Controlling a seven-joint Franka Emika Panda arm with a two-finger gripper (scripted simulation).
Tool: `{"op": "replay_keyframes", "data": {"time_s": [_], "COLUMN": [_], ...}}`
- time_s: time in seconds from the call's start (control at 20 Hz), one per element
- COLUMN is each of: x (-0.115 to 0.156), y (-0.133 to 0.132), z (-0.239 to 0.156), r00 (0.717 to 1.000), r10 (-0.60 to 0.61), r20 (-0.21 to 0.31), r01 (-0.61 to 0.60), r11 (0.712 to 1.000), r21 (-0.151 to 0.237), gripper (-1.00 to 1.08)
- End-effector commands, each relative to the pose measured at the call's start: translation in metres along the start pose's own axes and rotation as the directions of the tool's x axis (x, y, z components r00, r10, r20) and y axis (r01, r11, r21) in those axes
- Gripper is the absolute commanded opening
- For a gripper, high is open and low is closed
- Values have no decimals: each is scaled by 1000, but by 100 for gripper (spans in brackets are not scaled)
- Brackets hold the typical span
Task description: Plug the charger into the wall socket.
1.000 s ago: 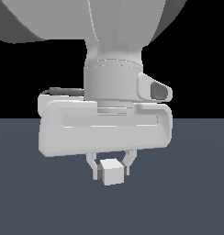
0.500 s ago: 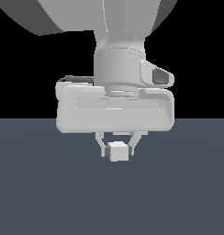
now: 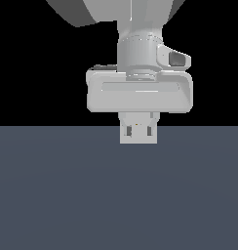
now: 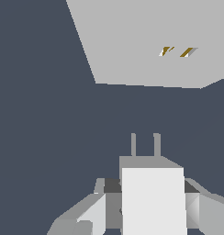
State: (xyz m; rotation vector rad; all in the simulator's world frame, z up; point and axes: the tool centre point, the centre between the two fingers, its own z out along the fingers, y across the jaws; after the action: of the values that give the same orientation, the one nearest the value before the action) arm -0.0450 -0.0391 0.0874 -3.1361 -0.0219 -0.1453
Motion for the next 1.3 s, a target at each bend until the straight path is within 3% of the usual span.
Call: {"op": "replay_keyframes", "data": {"time_s": [0.0,0.75,1.25], "x": [6,16,47], "y": [5,11,13], "z": [-7,-11,-8], "r00": [1000,999,999], "r10": [28,51,51], "r20": [1,2,2], "r01": [-28,-51,-51], "r11": [1000,999,999], "r21": [-3,-6,-6], "gripper": [-100,-100,-100]}}
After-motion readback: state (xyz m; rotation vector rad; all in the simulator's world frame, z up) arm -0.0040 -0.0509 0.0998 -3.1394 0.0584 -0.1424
